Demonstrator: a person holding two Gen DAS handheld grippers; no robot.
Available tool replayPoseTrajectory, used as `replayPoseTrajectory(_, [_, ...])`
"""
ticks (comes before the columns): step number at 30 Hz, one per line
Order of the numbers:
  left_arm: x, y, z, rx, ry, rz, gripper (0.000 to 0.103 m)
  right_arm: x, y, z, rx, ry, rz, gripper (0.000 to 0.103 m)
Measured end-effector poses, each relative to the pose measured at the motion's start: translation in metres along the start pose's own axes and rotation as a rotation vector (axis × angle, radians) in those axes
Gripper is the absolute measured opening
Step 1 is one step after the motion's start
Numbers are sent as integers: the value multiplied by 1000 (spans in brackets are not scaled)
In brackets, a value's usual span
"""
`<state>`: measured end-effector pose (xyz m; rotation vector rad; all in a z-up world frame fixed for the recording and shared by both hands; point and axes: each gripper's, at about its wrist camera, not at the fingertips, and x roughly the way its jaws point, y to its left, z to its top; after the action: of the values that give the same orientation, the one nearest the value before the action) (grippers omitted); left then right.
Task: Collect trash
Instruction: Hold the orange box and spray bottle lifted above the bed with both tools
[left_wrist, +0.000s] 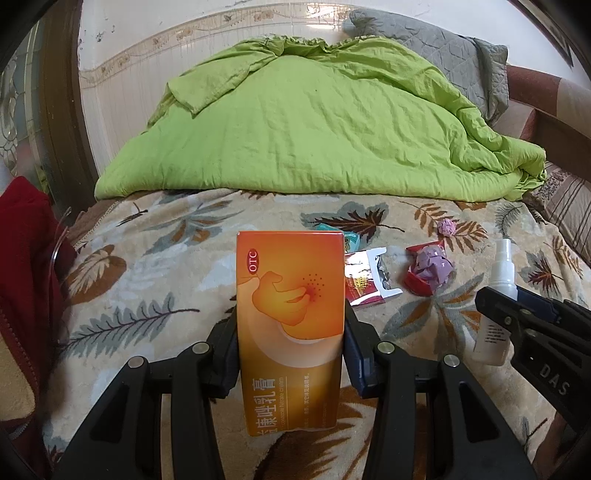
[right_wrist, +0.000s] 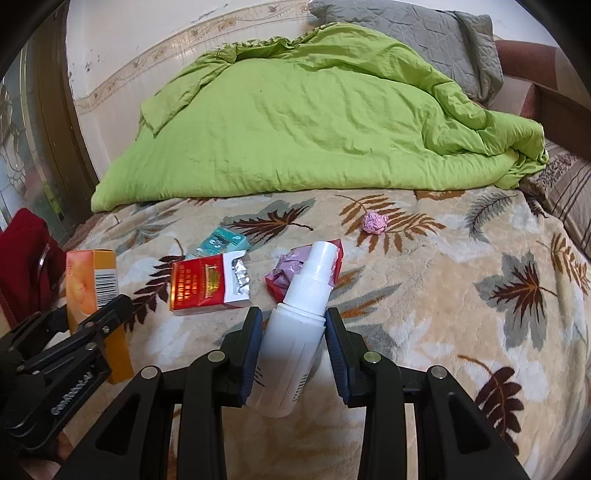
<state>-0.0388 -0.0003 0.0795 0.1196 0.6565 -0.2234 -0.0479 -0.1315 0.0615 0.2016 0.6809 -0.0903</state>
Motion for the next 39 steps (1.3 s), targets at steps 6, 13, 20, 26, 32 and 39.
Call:
replayPoseTrajectory(6, [-28, -3, -9, 4, -24, -5, 45, -30, 10, -10, -35, -41, -1, 37])
replayPoseTrajectory(13, [-69, -13, -34, 33, -18, -10, 45, -72, 4, -39, -64, -60, -14, 37])
replayPoseTrajectory(20, [-104, -12, -71, 46, -4, 6, 45, -108, -9, -59, -44, -73, 17, 37])
replayPoseTrajectory(26, [-107, -13, -78, 45, -2, 22, 45, -133, 0, -74, -91, -115, 56, 37])
replayPoseTrajectory(32, [-101, -12, -79, 47, 2, 22, 45, -138, 2, -80, -105, -117, 57, 37])
replayPoseTrajectory(39, [-97, -10, -80, 48, 4, 25, 45, -132, 5, -79, -108, -103, 56, 37])
